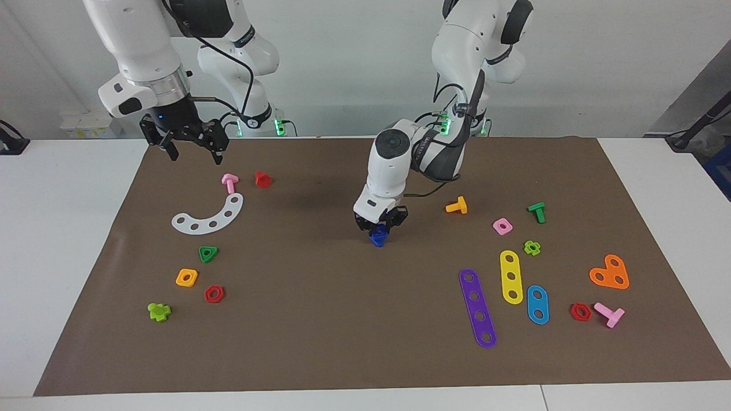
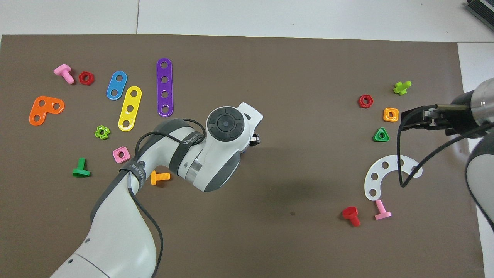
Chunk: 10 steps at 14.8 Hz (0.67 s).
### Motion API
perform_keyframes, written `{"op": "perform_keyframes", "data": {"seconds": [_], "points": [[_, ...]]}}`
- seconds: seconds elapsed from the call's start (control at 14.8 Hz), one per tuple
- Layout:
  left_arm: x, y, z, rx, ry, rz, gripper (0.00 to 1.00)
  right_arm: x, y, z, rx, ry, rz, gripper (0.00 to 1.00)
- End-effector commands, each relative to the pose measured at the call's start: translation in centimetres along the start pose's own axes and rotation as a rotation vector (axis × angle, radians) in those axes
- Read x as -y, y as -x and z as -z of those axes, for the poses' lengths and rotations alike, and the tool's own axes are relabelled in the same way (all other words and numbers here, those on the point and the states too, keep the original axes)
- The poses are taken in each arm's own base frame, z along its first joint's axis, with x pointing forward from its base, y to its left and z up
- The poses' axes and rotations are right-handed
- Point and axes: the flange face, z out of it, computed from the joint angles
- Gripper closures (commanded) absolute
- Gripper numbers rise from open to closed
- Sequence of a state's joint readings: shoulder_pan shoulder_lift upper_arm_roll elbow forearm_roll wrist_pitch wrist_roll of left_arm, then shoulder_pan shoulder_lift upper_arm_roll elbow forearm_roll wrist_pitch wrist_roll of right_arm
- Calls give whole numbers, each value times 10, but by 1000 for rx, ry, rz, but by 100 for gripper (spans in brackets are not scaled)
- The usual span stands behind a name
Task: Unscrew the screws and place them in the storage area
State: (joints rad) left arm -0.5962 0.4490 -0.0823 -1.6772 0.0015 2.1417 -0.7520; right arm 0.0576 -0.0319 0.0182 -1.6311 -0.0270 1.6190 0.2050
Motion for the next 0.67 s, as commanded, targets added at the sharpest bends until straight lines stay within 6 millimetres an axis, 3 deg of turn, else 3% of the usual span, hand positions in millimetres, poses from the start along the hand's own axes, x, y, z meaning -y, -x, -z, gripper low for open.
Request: {"op": "perform_keyframes", "data": {"seconds": [0.0,0.2,0.4,0.61], "points": [[6,-23,22,51,-29,39,89,-2,2,2,-5,-6,26,1],[31,-65,52,90,-35,84,89,6,2,-3,-19,-9,33,1],[95,-106,62,88,-15,18,89,33,10,-16,-42,-16,59,3],[158,-136,62,99,0,-120,90,73,26,-45,-72,-30,60,9]]}}
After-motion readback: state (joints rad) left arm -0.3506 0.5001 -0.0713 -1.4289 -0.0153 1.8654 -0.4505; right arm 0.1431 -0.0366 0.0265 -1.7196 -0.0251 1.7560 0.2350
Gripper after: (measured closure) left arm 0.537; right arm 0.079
